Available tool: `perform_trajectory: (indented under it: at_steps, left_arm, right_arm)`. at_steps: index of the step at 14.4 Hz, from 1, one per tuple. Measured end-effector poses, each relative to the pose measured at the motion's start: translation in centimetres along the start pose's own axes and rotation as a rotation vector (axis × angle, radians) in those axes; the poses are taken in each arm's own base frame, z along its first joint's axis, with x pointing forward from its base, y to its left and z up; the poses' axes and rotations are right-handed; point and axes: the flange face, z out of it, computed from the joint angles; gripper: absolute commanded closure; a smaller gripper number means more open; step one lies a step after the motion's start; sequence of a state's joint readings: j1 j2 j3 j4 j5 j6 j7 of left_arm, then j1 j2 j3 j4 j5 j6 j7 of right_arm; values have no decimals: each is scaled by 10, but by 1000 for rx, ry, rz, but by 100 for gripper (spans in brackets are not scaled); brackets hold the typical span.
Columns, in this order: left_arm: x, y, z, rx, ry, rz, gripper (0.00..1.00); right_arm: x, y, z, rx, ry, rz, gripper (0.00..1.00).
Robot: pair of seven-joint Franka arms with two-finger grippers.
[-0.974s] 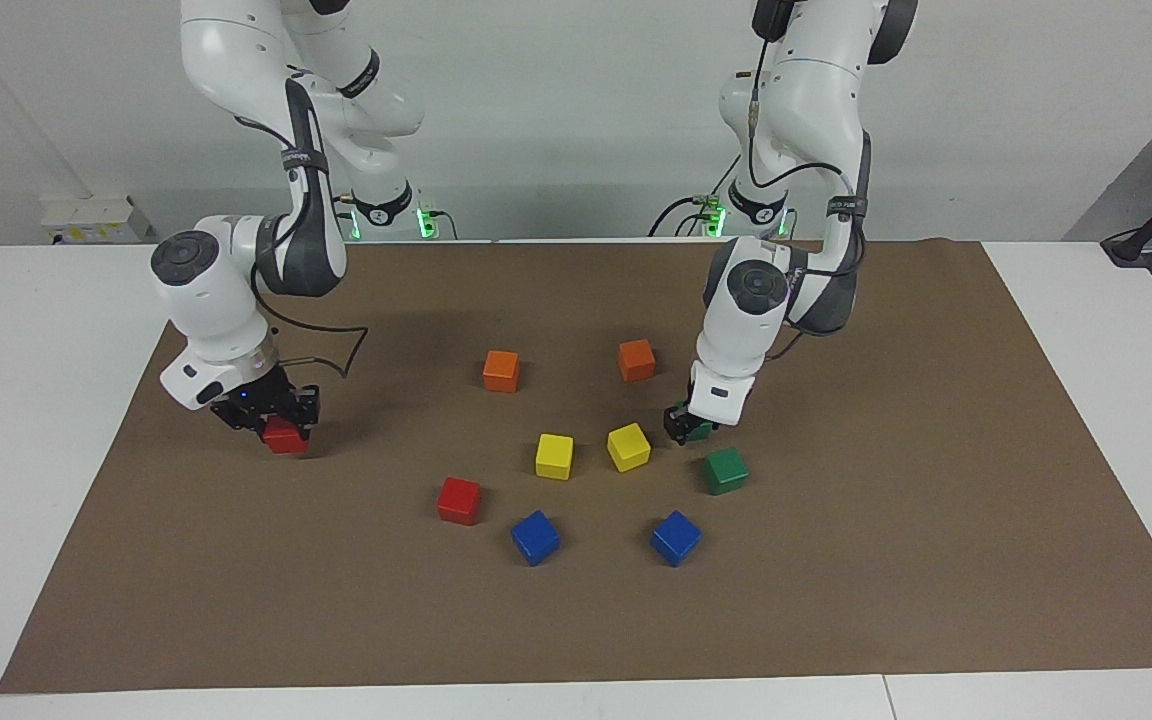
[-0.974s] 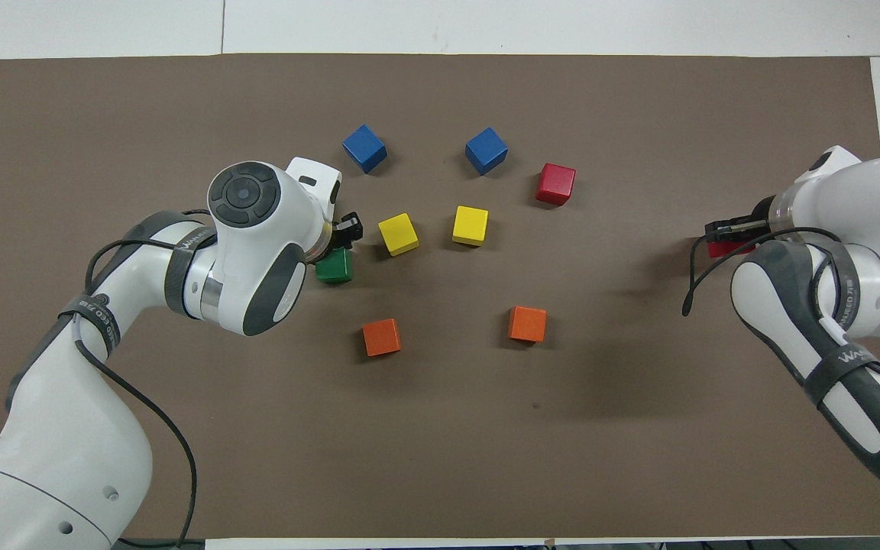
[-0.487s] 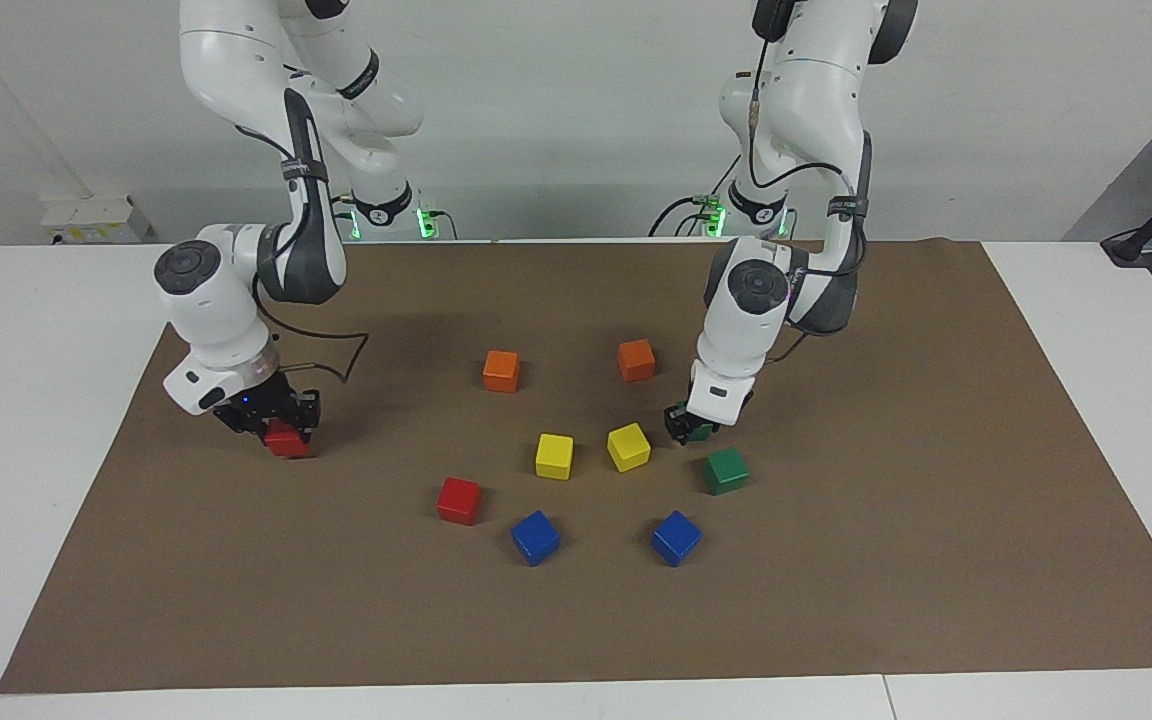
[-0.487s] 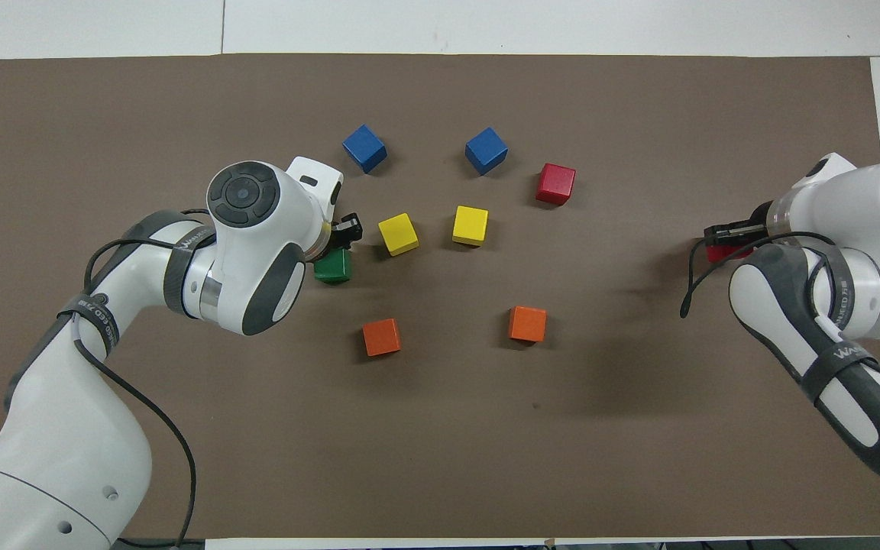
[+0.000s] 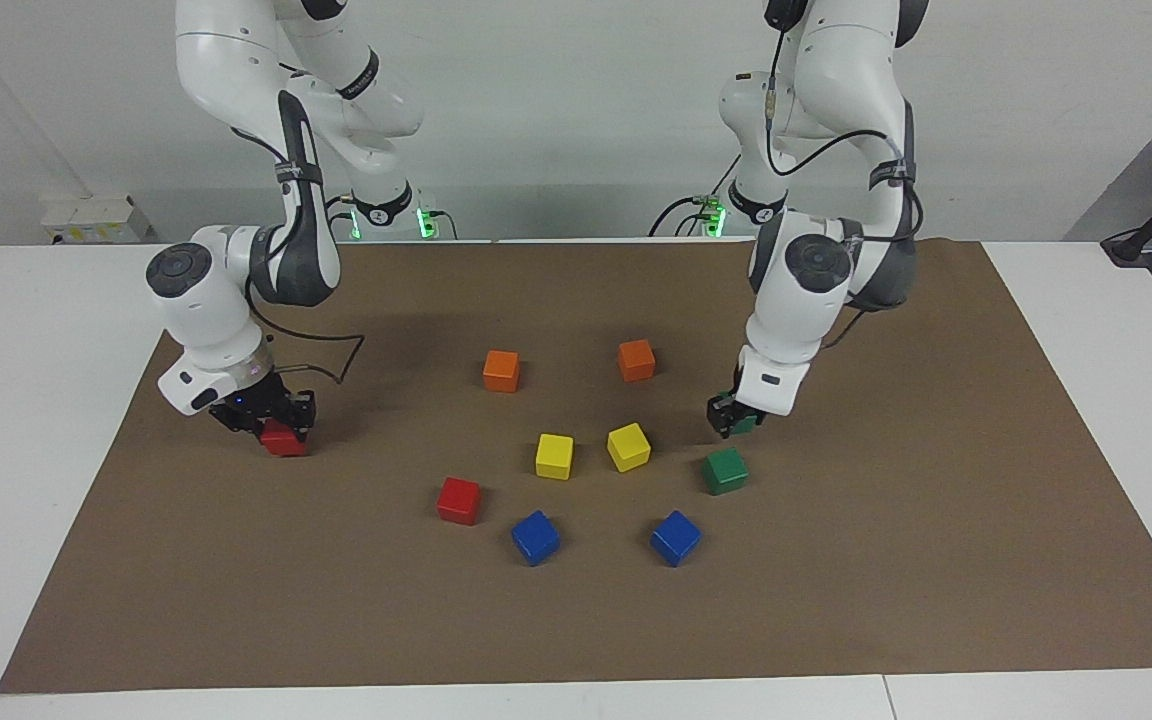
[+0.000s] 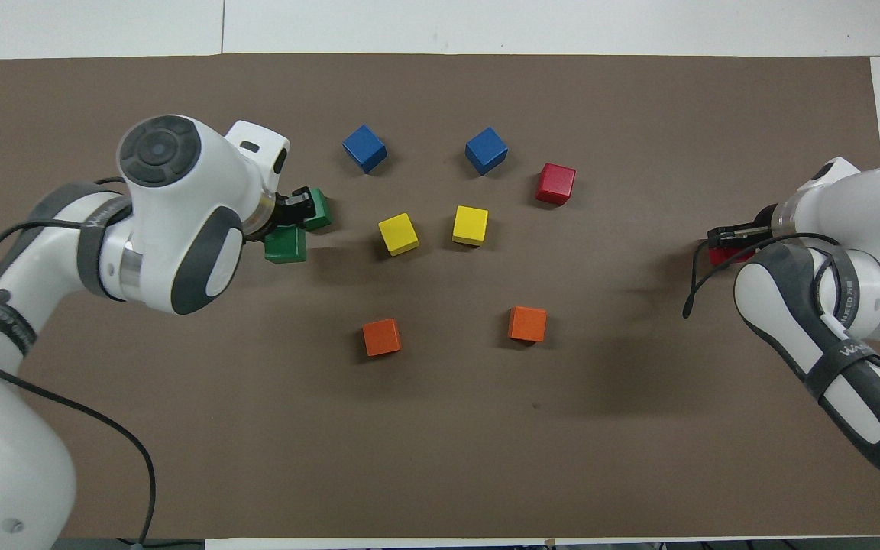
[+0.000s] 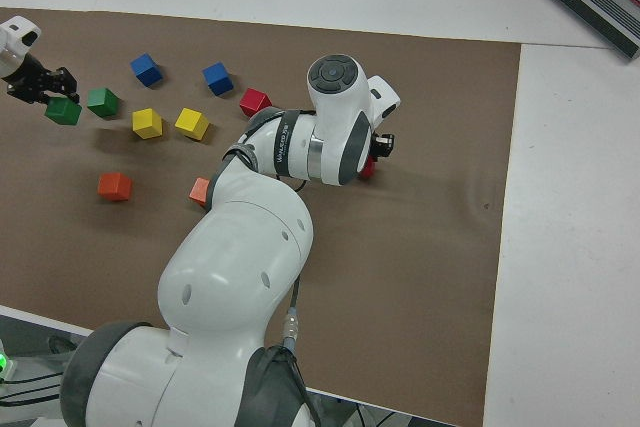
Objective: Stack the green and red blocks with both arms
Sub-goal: 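Carry the green block outward with the left gripper while the right gripper lowers red, then set down the green block with the left gripper while the right gripper releases red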
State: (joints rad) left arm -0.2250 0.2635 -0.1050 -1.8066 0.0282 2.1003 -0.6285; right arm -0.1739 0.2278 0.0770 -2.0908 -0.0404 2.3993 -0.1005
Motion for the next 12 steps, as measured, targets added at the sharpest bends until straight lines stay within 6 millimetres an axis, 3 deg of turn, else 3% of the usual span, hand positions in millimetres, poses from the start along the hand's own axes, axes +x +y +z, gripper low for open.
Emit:
perform_trajectory:
  at_steps: [3, 6, 8, 9, 10, 12]
  left_arm:
    - [19, -55, -40, 12, 2, 43, 100]
    - [40, -117, -51, 27, -19, 108, 100]
    - [55, -161, -49, 30, -30, 148, 100]
    - [61, -183, -46, 31, -37, 165, 100]
    - [66, -204, -44, 31, -41, 181, 100]
    - [74, -244, -39, 28, -29, 202, 100]
  right_arm:
    - [0, -1, 3, 2, -3, -1, 100]
    - [1, -1, 8, 3, 2, -1, 100]
    - [1, -1, 10, 4, 0, -1, 37]
    - [1, -1, 10, 4, 0, -1, 16]
    - [1, -1, 10, 4, 0, 0, 0]
    - [1, -1, 10, 7, 1, 3, 0]
